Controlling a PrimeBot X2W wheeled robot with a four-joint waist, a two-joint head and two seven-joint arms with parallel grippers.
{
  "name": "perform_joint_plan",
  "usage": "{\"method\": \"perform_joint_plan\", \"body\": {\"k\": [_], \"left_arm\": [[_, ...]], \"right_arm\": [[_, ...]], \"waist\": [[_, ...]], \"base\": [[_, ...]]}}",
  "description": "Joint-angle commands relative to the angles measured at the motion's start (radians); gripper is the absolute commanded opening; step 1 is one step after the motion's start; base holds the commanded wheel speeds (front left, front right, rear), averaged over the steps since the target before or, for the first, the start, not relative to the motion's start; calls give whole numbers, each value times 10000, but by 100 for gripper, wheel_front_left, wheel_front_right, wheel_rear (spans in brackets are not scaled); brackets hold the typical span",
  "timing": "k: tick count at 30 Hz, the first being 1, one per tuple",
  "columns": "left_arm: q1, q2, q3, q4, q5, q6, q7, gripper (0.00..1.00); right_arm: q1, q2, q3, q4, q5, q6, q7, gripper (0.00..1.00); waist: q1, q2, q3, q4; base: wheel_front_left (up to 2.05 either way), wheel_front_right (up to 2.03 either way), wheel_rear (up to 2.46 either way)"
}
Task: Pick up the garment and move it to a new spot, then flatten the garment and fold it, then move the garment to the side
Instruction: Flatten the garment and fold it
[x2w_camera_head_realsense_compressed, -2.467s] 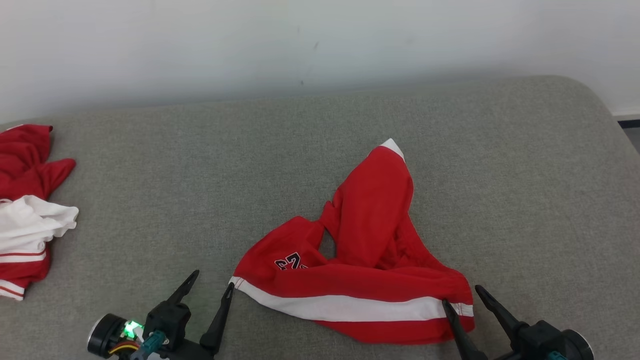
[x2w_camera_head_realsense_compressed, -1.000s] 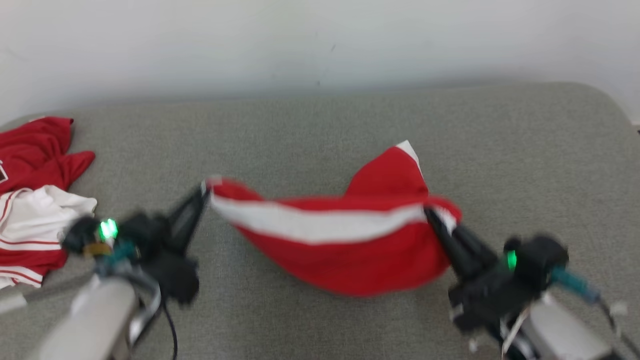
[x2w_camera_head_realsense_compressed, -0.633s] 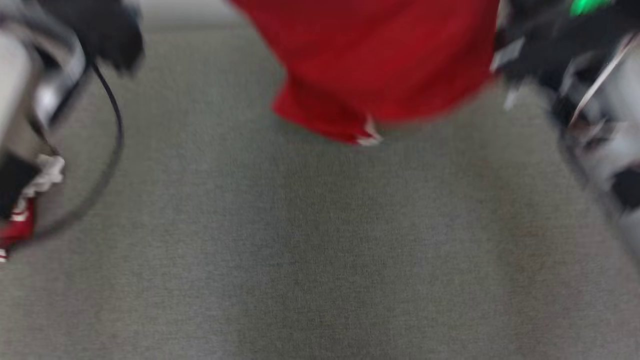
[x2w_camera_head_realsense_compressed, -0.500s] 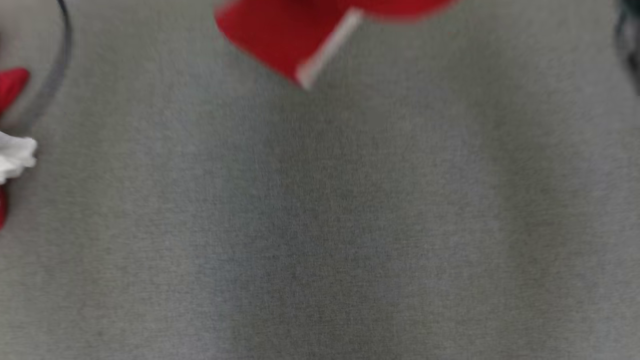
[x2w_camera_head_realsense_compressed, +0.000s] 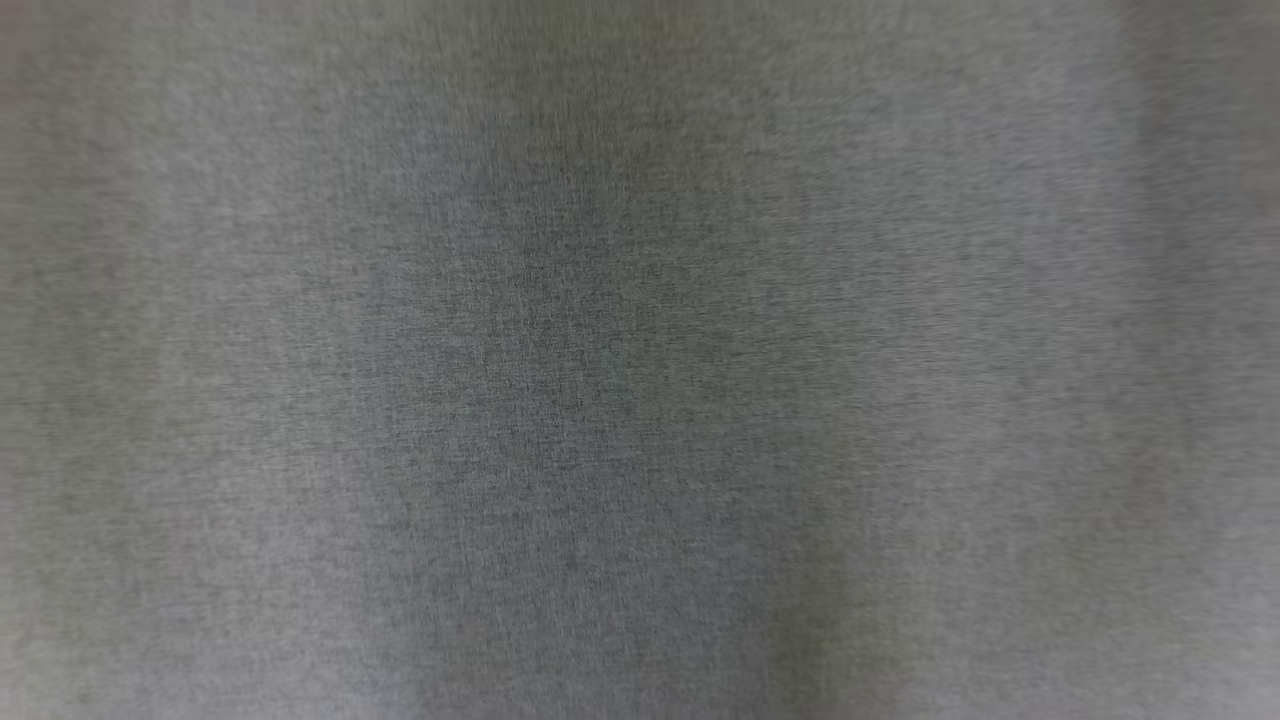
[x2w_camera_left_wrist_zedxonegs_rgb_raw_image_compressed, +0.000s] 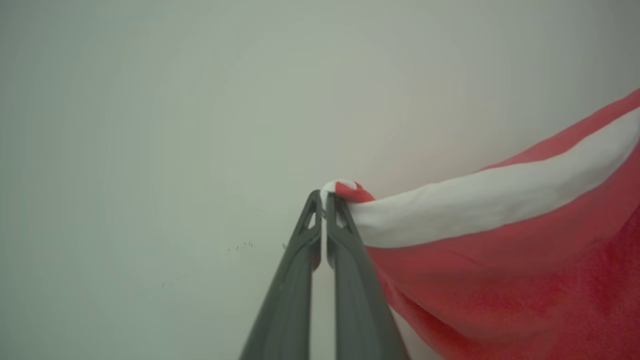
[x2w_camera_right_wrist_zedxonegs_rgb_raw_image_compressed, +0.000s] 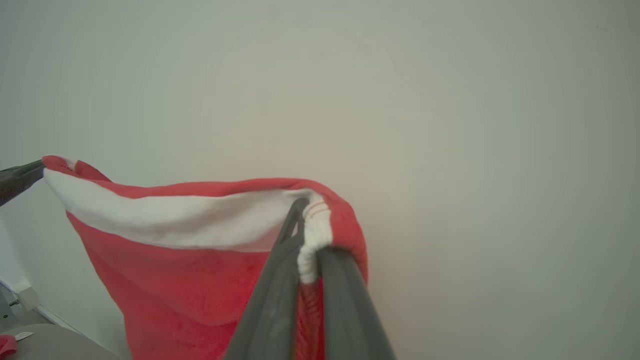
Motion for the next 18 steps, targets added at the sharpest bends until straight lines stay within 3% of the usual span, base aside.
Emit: {"method": "perform_joint_plan", "body": {"k": [1,6,14,18], "left_arm": [[-157,8,-81,103,-195,23,-192,0],[181,77,-479,240,-620,23,-797,0],[2700,499,-520,-505,-1095,22,-1323,0],[4506,919,34,-1558,-1166,489,-1363,0]], "right_arm": [[-101,-10,183,75,154,-22,-106,0],[268,-288,977,67,753,-22,-519,0],[2615,-1361,2427,-1261,1923,-22,-1577,0],[4212,-1871,2985,-2145,2273,-22,-2215,0]], "waist": [[-4,-3,611,149],[-4,-3,573,182],[-4,-3,-451,74],[-4,-3,-1183,-4]], "base": [[0,0,0],[0,0,0],[0,0,0],[0,0,0]]}}
